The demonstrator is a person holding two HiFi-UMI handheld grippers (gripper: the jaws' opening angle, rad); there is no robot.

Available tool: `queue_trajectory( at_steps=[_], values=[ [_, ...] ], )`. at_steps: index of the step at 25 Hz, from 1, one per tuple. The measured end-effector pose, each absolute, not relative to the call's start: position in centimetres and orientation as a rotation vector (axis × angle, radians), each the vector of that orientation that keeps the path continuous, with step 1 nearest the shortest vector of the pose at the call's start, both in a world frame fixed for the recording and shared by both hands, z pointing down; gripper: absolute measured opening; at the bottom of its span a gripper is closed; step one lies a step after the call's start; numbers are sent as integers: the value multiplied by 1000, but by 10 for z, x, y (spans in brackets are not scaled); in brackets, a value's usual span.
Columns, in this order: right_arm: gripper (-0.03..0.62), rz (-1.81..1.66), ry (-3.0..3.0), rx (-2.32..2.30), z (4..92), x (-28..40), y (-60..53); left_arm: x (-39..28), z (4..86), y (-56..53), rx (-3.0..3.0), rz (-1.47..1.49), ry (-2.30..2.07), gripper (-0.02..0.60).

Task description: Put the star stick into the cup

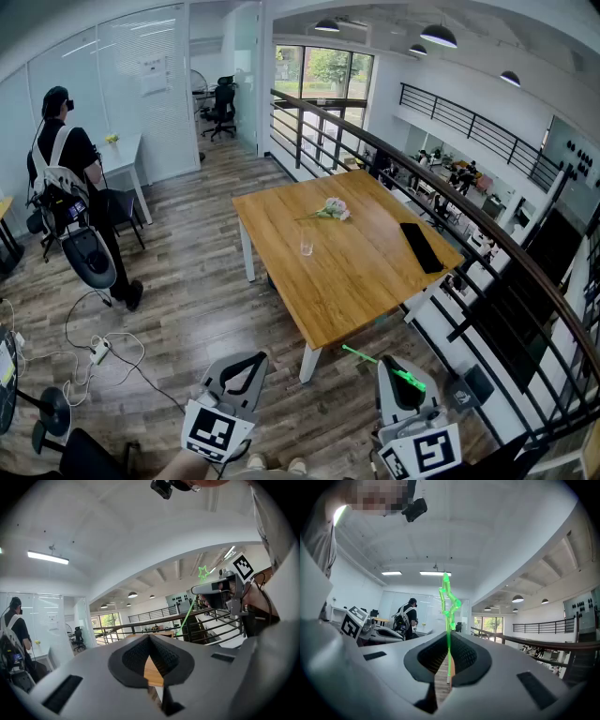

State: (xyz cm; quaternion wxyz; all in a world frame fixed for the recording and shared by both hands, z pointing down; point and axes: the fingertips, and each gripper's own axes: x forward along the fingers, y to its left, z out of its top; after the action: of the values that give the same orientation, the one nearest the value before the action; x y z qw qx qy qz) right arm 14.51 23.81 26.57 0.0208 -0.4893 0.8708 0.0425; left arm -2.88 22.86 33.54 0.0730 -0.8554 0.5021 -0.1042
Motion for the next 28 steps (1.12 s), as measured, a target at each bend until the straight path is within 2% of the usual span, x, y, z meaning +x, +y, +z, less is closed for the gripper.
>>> queue_trajectory(
  at_steps=[15, 28],
  values=[
    [38, 127, 2752, -1473, 284, 187, 228, 6, 344, 227, -2524, -319, 1565, 14],
    [38, 159, 2782, -1421, 298, 190, 189, 7, 352, 193, -2467, -302, 1623, 14]
  ],
)
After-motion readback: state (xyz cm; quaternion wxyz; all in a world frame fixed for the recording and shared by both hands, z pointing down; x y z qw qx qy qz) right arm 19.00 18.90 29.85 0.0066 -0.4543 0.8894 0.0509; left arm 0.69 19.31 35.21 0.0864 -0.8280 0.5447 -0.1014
